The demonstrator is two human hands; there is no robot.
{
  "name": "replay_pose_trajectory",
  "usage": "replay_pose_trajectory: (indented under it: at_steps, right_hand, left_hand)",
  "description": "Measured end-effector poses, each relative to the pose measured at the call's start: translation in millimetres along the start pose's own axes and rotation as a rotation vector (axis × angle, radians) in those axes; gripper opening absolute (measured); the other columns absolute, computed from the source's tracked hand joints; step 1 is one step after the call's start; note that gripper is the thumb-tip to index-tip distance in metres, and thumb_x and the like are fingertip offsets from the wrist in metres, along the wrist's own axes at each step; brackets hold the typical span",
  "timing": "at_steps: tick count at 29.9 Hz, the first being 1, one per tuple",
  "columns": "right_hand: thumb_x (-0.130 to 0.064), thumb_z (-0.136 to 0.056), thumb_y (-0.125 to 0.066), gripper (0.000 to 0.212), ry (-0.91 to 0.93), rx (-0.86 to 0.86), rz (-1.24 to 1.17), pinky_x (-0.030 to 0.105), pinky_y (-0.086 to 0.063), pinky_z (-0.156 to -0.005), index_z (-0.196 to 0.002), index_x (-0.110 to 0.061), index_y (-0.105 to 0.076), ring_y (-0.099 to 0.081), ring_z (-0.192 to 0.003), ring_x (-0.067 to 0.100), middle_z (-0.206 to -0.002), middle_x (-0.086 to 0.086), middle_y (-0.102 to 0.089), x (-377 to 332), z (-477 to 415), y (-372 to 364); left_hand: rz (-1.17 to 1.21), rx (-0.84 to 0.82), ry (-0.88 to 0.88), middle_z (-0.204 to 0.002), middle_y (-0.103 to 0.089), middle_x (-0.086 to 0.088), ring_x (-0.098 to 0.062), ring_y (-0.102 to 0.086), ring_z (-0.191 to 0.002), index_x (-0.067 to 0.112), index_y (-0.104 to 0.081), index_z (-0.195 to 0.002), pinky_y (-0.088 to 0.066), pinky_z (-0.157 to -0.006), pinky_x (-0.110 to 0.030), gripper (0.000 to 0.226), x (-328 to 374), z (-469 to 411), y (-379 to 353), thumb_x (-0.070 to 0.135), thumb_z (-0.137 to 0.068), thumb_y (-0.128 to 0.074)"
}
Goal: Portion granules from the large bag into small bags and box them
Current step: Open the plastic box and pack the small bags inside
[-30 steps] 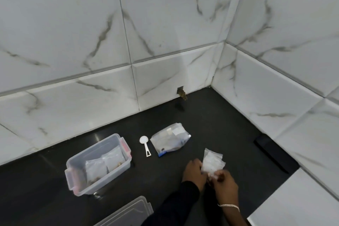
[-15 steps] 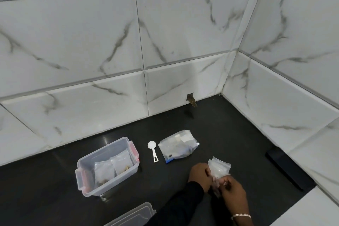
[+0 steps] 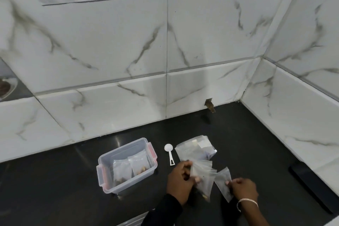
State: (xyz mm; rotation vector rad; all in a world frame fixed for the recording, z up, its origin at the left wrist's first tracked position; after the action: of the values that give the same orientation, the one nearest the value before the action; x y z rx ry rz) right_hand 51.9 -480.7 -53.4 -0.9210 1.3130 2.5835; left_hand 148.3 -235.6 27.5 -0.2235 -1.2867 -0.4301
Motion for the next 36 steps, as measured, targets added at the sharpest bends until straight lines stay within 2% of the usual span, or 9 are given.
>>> replay_pose_trajectory:
  at_steps: [3, 7, 10, 13, 18, 23, 30, 33, 36]
  right_hand:
    - [-0.007, -0.077, -0.083, 0.020, 0.140, -0.088, -0.239, 0.030, -0.047, -0.059, -0.061, -0.009, -0.071, -0.063, -0.056, 0.021, -0.056, 0.006, -0.069, -42.5, 40.5, 2.1]
    - [0.005, -0.081, -0.075, 0.016, 0.276, -0.409, -0.540, 0.036, -0.053, -0.065, -0.073, -0.002, -0.064, -0.064, -0.065, 0.025, -0.068, 0.015, -0.068, -117.9, 94.5, -18.2]
    - [0.007, -0.082, -0.073, 0.015, 0.459, -0.525, -0.590, 0.031, -0.056, -0.059, -0.081, -0.003, -0.062, -0.065, -0.060, 0.020, -0.066, 0.011, -0.066, -189.6, 133.4, -44.6]
    - [0.007, -0.078, -0.077, 0.027, 0.595, -0.499, -0.479, 0.032, -0.057, -0.058, -0.093, -0.009, -0.061, -0.066, -0.056, 0.018, -0.074, 0.013, -0.071, -251.4, 165.2, -87.8]
    - [-0.005, -0.079, -0.062, 0.035, 0.694, -0.423, 0.090, 0.030, -0.050, -0.070, -0.110, -0.015, -0.048, -0.067, -0.085, 0.030, -0.098, 0.011, -0.067, -280.9, 179.3, -160.5]
    - [-0.043, -0.097, -0.037, 0.034, 0.682, -0.253, 0.379, 0.035, -0.049, -0.090, -0.093, -0.021, -0.063, -0.062, -0.092, 0.023, -0.092, 0.001, -0.064, -267.5, 185.5, -195.5]
    - [-0.010, -0.099, -0.043, 0.028, 1.042, -0.209, 0.937, 0.040, -0.053, -0.088, -0.117, -0.006, -0.065, -0.063, -0.111, 0.033, -0.126, 0.019, -0.060, -286.2, 202.4, -190.9]
    - [-0.017, -0.100, -0.046, 0.025, 1.111, -0.091, 0.772, 0.038, -0.053, -0.086, -0.115, -0.012, -0.065, -0.057, -0.112, 0.029, -0.131, 0.014, -0.049, -281.0, 214.0, -155.3]
    - [-0.037, -0.101, -0.047, 0.025, 0.981, -0.156, 0.523, 0.035, -0.056, -0.080, -0.092, -0.022, -0.065, -0.061, -0.089, 0.013, -0.097, -0.001, -0.062, -229.2, 205.7, -112.5]
  left_hand:
    - [0.090, 0.142, -0.038, -0.093, -0.074, -0.002, -0.013, -0.072, -0.087, 0.024, -0.063, -0.110, -0.060, -0.076, -0.031, 0.046, 17.8, 33.1, 56.8, 0.001, -0.074, -0.078]
    - [0.071, 0.418, -0.139, -0.079, -0.064, -0.002, -0.006, -0.065, -0.066, 0.015, -0.060, -0.100, -0.054, -0.057, -0.022, 0.035, 35.8, 65.3, 145.8, -0.008, -0.077, -0.073]
    - [-0.009, 0.549, -0.159, -0.084, -0.060, -0.001, -0.012, -0.064, -0.076, 0.020, -0.059, -0.098, -0.057, -0.059, -0.027, 0.032, 41.1, 68.9, 197.5, -0.004, -0.080, -0.072]
    - [-0.207, 0.656, -0.109, -0.077, -0.061, -0.002, -0.018, -0.063, -0.068, 0.022, -0.053, -0.095, -0.053, -0.055, -0.019, 0.030, 37.5, 55.7, 226.0, 0.000, -0.082, -0.068]
    - [-0.428, 0.599, 0.138, -0.072, -0.059, -0.003, -0.022, -0.062, -0.062, 0.021, -0.051, -0.079, -0.059, -0.059, -0.039, 0.024, 10.2, 11.1, 218.4, -0.003, -0.078, -0.047]
    - [-0.792, 0.424, 0.273, -0.111, -0.066, -0.015, -0.032, -0.064, -0.103, 0.007, -0.062, -0.111, -0.052, -0.088, -0.039, 0.023, 7.1, -12.3, 205.6, 0.007, -0.089, -0.052]
    - [-1.217, 0.307, 0.259, -0.124, -0.061, -0.007, -0.024, -0.059, -0.115, 0.014, -0.064, -0.114, -0.048, -0.095, -0.033, 0.028, 26.5, -16.0, 199.2, 0.014, -0.098, -0.040]
    - [-1.128, 0.431, 0.205, -0.125, -0.050, -0.008, -0.030, -0.059, -0.110, 0.019, -0.059, -0.115, -0.050, -0.088, -0.038, 0.024, 44.8, 21.1, 206.6, 0.024, -0.093, -0.051]
    - [-0.918, 0.549, 0.255, -0.109, -0.061, -0.006, -0.033, -0.064, -0.096, 0.023, -0.056, -0.103, -0.052, -0.079, -0.037, 0.028, 22.4, 83.2, 226.1, 0.046, -0.094, -0.043]
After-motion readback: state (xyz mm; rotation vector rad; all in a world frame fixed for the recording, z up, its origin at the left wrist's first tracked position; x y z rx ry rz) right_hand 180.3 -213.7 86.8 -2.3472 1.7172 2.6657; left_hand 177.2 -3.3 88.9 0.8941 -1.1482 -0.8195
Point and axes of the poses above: each hand's wrist, its own z-axis away from the middle knuckle, its own y-axis out of the back of the hand, x = y × z, the point moved 3 cm from there along -z, towards the middle knuckle
